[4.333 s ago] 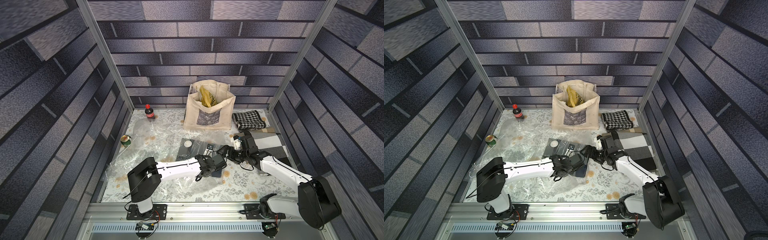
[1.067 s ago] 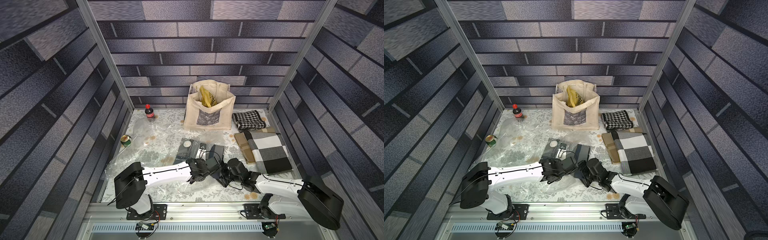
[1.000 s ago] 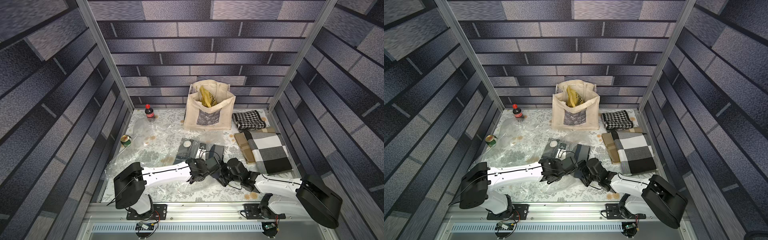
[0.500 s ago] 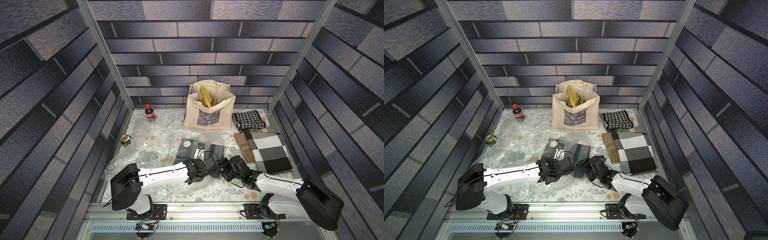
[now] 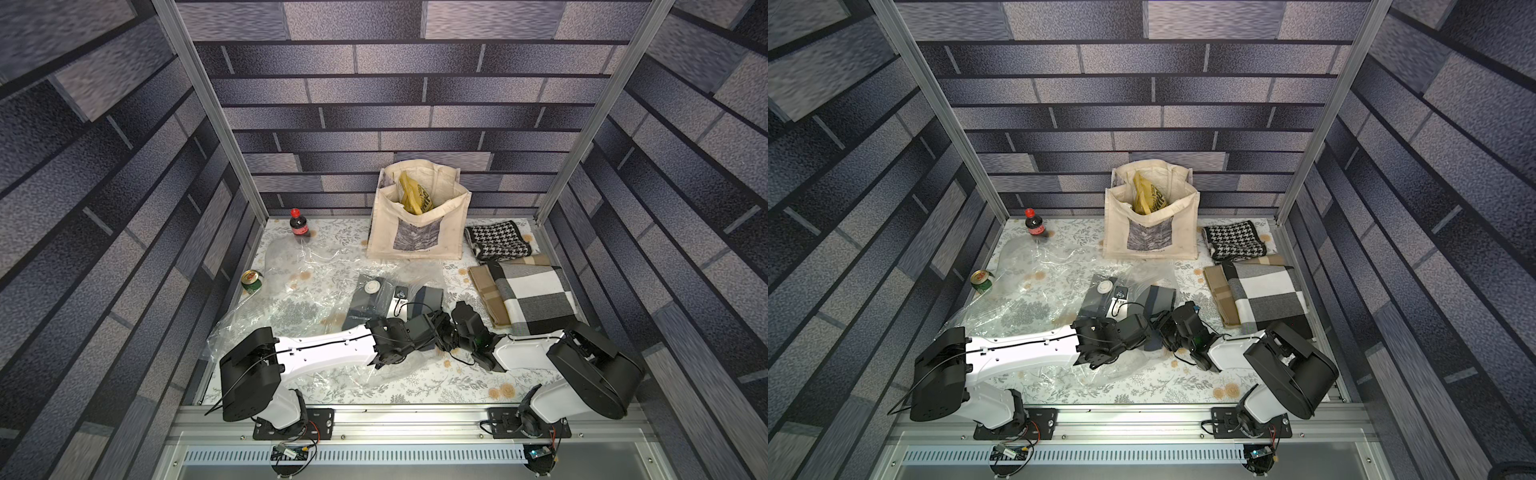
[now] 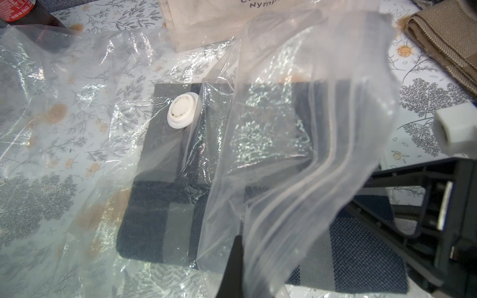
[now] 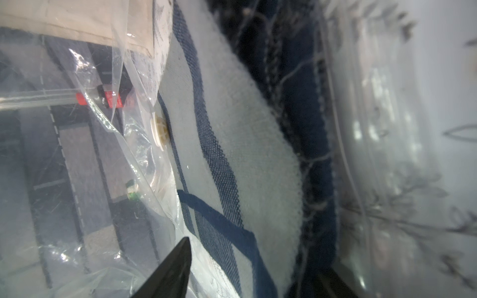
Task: Take the scarf out of the vacuum bag
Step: Take out the scarf from the vacuum bag.
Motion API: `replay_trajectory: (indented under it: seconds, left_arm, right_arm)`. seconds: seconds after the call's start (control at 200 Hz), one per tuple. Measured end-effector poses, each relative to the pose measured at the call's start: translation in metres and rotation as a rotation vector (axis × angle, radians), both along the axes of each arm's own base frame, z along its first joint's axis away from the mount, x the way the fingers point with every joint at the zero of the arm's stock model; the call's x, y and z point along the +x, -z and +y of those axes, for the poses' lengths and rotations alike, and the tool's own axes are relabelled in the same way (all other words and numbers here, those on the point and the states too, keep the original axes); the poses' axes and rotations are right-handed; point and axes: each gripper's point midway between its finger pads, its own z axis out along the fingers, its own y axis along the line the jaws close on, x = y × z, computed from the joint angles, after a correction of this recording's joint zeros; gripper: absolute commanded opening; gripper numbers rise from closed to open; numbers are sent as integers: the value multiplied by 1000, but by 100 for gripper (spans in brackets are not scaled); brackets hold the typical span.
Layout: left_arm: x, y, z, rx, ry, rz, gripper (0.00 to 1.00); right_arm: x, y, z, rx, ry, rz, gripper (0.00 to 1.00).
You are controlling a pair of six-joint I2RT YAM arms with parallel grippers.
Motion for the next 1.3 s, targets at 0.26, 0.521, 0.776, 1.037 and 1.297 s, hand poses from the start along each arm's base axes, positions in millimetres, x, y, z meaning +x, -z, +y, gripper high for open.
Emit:
replay_trajectory:
  seconds: [0.26, 0.521, 0.776, 1.037, 1.297]
  left_arm:
    - [-1, 2, 2, 6, 0, 3, 0]
    - [-1, 3, 5, 12, -2, 5, 0]
    - [2, 5, 10, 16, -20, 11, 0]
    - [4, 8, 16, 32, -35, 25, 0]
    - [4, 9, 16, 34, -34, 29, 0]
  right_arm:
    - [22, -24, 8, 25, -47, -77, 17]
    - [35, -14, 25, 46, -141, -38, 0]
    - [41, -22, 38, -61, -283, -21, 0]
    - [38, -31, 11, -376, -406, 5, 0]
    - [15, -13, -23, -598, -540, 138, 0]
